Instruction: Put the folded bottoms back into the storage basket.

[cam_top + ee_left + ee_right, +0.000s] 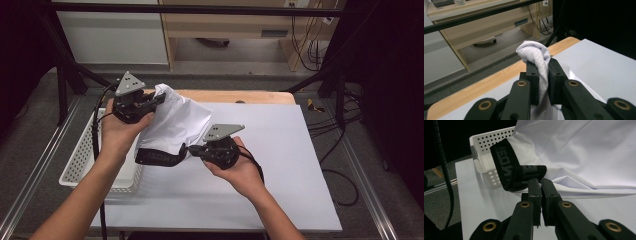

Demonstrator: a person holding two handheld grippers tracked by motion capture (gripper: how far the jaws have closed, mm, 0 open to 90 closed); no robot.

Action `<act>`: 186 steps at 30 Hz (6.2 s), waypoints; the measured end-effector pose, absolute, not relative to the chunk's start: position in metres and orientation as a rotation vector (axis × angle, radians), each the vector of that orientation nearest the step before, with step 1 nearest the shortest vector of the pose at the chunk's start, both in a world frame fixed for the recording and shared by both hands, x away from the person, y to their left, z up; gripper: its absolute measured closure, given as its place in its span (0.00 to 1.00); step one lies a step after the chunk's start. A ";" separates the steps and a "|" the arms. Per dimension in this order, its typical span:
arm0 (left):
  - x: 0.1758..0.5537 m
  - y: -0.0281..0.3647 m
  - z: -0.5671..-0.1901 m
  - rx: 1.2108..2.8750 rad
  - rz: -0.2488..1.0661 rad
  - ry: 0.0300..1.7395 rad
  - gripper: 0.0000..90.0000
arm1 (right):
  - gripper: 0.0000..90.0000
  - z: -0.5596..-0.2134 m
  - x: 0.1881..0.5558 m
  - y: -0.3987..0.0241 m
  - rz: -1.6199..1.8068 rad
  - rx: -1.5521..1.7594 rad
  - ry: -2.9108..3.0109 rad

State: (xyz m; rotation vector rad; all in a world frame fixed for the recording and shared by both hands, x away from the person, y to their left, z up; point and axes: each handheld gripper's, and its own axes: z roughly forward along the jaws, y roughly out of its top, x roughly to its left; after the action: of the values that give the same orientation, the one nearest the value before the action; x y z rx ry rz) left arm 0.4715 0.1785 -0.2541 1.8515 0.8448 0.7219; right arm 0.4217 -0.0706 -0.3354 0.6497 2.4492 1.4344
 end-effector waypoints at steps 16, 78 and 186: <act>0.476 0.197 -0.256 1.866 0.780 0.870 0.91 | 0.97 -0.333 0.437 -0.047 1.409 0.605 2.480; 0.463 0.317 -0.262 1.771 0.868 1.056 0.91 | 0.97 -0.330 0.457 0.059 1.389 0.443 2.580; 0.479 0.370 -0.322 1.772 0.849 1.234 0.90 | 0.97 -0.381 0.478 0.132 1.276 0.422 2.719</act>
State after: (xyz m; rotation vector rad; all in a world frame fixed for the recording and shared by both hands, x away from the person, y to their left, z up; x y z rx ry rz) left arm 0.4790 0.3704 -0.3217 1.7719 1.2341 0.8493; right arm 0.4782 0.1320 -0.3808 0.4219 2.7188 1.2763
